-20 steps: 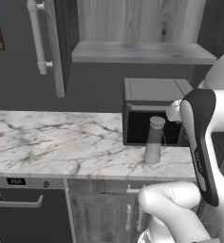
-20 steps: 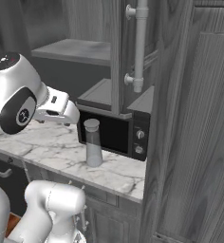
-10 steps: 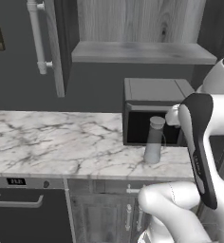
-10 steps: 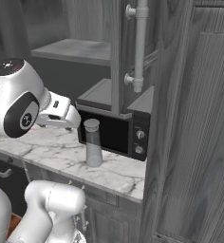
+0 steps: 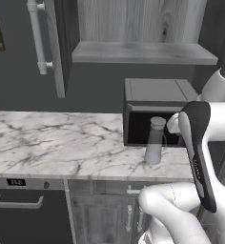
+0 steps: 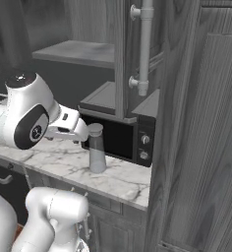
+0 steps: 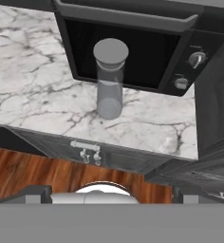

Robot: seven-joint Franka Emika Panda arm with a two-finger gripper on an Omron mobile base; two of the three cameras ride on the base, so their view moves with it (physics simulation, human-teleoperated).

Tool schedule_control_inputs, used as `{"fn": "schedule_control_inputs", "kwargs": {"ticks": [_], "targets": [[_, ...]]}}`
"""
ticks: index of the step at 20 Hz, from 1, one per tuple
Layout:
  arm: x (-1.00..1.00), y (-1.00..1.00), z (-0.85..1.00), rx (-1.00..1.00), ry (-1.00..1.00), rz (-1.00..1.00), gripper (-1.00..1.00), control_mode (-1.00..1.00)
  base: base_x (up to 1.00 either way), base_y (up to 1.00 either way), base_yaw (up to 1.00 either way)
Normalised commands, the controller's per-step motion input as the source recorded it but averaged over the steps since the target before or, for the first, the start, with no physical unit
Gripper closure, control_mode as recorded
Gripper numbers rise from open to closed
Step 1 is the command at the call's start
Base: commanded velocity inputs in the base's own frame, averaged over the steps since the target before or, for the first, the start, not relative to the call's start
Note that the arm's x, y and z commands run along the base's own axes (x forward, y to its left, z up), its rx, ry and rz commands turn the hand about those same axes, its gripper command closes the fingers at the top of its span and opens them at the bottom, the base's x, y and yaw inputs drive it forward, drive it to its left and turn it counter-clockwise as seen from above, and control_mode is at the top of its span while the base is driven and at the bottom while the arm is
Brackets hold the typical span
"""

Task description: There is a tray on the dining counter. Grab the cup, mug, and pitcher and place them on the tray. The pitcher may be placed next to the tray if it cannot fit the tray.

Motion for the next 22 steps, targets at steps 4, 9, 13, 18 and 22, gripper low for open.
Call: {"fn": "schedule_control_inputs", "kwargs": {"ticks": [4, 9, 13, 18, 22], "targets": [[0.11, -0.12, -0.16, 0.00, 0.11, 0.00, -1.00, -1.00, 0.00, 0.00, 0.00], [0.09, -0.03, -0.20, 0.00, 0.08, 0.00, -1.00, -1.00, 0.00, 0.00, 0.00], [0.04, 0.00, -0.21, 0.00, 0.02, 0.00, -1.00, -1.00, 0.00, 0.00, 0.00], [0.00, 0.00, -0.14, 0.00, 0.01, 0.00, -1.00, -1.00, 0.00, 0.00, 0.00], [0.00, 0.00, -0.11, 0.00, 0.03, 0.00, -1.00, -1.00, 0.00, 0.00, 0.00]]}}
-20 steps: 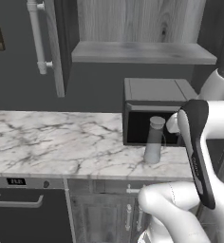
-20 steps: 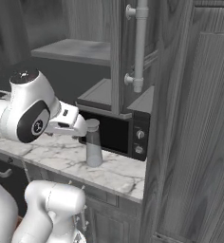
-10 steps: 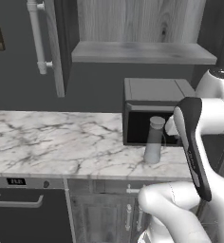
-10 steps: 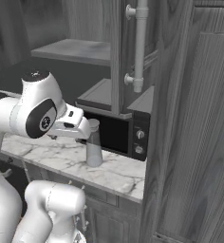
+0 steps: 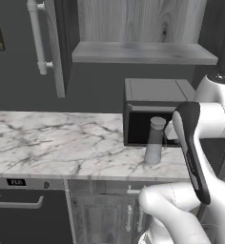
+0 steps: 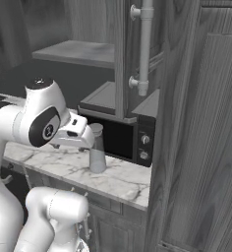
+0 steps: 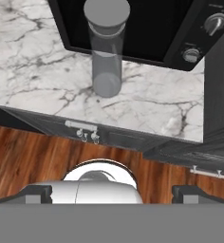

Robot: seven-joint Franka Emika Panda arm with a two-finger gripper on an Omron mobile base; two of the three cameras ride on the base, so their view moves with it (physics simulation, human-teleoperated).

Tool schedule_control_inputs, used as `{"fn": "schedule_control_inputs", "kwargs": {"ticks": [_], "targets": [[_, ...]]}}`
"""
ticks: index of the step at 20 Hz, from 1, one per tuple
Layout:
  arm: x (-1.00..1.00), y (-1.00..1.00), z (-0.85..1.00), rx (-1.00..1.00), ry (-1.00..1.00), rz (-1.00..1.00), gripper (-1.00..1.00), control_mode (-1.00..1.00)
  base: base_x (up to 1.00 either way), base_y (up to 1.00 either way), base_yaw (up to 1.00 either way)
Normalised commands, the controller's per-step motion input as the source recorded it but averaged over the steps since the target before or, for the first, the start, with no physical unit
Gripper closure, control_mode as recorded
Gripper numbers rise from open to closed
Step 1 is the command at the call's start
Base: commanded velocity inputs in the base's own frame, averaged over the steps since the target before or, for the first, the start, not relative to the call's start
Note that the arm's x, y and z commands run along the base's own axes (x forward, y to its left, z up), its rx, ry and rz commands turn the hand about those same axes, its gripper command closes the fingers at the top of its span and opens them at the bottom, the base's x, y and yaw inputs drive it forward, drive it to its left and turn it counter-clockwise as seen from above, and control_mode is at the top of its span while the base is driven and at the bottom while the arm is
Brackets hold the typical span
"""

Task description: There is a tray on the dining counter. Grab the cup, mug, and pitcher and place them on the tray. The pitcher may be placed next to the tray if it cannot fit the tray.

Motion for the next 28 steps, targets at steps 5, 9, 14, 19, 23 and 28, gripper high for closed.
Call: {"fn": "schedule_control_inputs", "kwargs": {"ticks": [5, 9, 14, 19, 23, 28], "targets": [[0.00, 0.00, -0.08, 0.00, 0.03, 0.00, -1.00, -1.00, 0.00, 0.00, 0.00], [0.00, 0.00, -0.05, 0.00, 0.03, 0.00, -1.00, -1.00, 0.00, 0.00, 0.00], [0.00, 0.00, -0.06, 0.00, 0.04, 0.00, -1.00, -1.00, 0.00, 0.00, 0.00], [0.00, 0.00, -0.01, 0.00, 0.03, 0.00, -1.00, -1.00, 0.00, 0.00, 0.00], [0.03, 0.00, 0.00, 0.00, 0.01, 0.00, -1.00, -1.00, 0.00, 0.00, 0.00], [0.16, 0.00, 0.00, 0.00, 0.00, 0.00, -1.00, -1.00, 0.00, 0.00, 0.00]]}}
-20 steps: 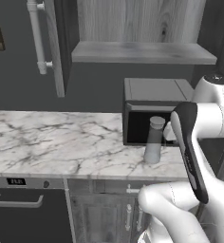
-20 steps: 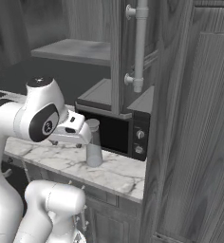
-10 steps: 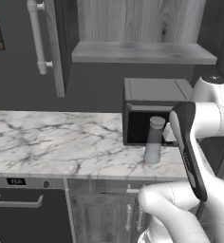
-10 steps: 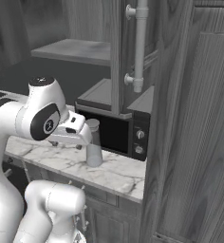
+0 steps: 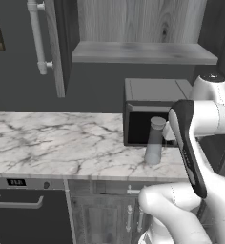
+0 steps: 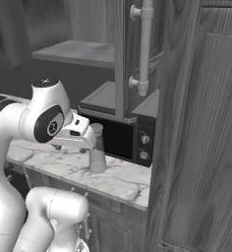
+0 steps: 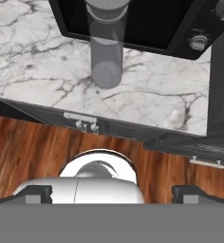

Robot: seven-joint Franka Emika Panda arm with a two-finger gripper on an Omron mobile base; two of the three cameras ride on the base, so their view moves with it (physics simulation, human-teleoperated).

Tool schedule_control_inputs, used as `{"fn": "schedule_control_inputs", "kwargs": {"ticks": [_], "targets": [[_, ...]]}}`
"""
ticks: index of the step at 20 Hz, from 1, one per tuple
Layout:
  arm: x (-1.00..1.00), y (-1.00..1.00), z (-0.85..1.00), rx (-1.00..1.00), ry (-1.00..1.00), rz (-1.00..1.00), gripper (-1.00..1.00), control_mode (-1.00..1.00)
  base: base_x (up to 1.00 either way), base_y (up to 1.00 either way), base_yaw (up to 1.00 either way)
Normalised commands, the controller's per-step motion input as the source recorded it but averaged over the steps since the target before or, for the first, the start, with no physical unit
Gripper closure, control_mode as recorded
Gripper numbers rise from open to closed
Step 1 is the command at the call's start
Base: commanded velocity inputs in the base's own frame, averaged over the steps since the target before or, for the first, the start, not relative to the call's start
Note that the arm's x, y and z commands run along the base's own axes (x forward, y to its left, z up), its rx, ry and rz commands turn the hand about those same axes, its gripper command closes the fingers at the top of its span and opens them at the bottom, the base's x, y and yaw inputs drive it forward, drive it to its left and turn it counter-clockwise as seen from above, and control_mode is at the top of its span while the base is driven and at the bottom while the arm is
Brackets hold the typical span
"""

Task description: There is a tray on the dining counter. Grab the cup, mug, and pitcher and place them on the tray. The pitcher may be placed next to the tray if it cannot fit the tray.

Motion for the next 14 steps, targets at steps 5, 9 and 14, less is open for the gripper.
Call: {"fn": "schedule_control_inputs", "kwargs": {"ticks": [5, 9, 14], "targets": [[0.29, 0.00, 0.00, 0.00, 0.00, 0.01, -1.00, -1.00, 0.00, 0.00, 0.00], [0.23, 0.00, 0.00, 0.00, 0.00, 0.04, -1.00, -1.00, 0.00, 0.00, 0.00], [0.23, 0.00, 0.00, 0.00, 0.00, 0.04, -1.00, -1.00, 0.00, 0.00, 0.00]]}}
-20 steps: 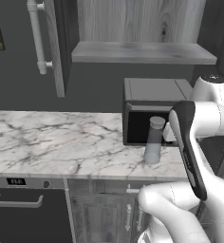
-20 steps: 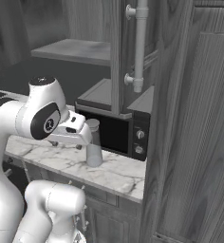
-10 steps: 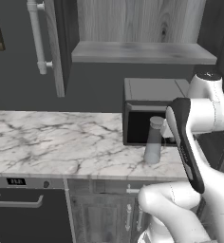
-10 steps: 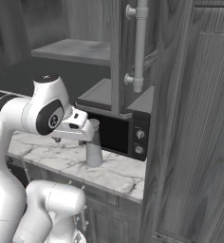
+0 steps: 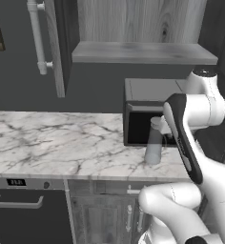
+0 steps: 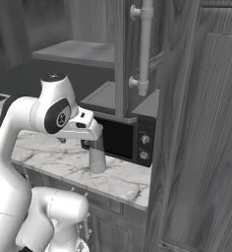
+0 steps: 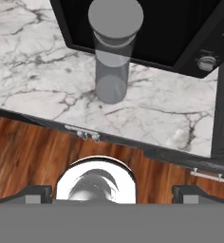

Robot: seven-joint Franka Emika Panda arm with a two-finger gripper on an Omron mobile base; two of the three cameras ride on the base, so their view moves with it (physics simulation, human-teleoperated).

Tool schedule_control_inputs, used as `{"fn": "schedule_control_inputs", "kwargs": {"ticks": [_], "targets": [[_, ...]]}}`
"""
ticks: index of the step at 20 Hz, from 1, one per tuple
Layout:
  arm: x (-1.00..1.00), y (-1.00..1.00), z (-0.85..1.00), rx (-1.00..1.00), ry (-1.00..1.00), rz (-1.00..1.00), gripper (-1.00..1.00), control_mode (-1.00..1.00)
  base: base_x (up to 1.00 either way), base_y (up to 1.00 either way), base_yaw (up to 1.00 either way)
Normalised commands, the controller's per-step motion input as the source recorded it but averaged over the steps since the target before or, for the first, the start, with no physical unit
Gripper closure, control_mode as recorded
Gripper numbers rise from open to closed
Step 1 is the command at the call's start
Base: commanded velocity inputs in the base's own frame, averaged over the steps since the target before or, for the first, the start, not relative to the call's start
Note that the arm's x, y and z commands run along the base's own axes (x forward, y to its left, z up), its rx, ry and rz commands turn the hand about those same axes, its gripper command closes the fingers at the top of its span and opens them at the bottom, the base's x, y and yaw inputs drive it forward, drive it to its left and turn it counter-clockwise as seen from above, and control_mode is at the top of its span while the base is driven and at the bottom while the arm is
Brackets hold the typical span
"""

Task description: There is a tray on the dining counter. Grab the cup, mug, and pitcher and place them on the tray. The pitcher may be placed next to the tray if it cannot fit the tray.

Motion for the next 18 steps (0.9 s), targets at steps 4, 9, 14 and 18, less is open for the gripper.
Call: {"fn": "schedule_control_inputs", "kwargs": {"ticks": [4, 9, 14, 18], "targets": [[0.21, 0.00, 0.00, 0.00, 0.00, 0.04, -1.00, -1.00, 0.00, 0.00, 0.00], [0.13, 0.00, 0.00, 0.00, 0.00, 0.04, -1.00, -1.00, 0.00, 0.00, 0.00], [0.11, 0.00, 0.00, 0.00, 0.00, 0.05, -1.00, -1.00, 0.00, 0.00, 0.00], [0.12, 0.00, 0.00, 0.00, 0.00, 0.04, -1.00, -1.00, 0.00, 0.00, 0.00]]}}
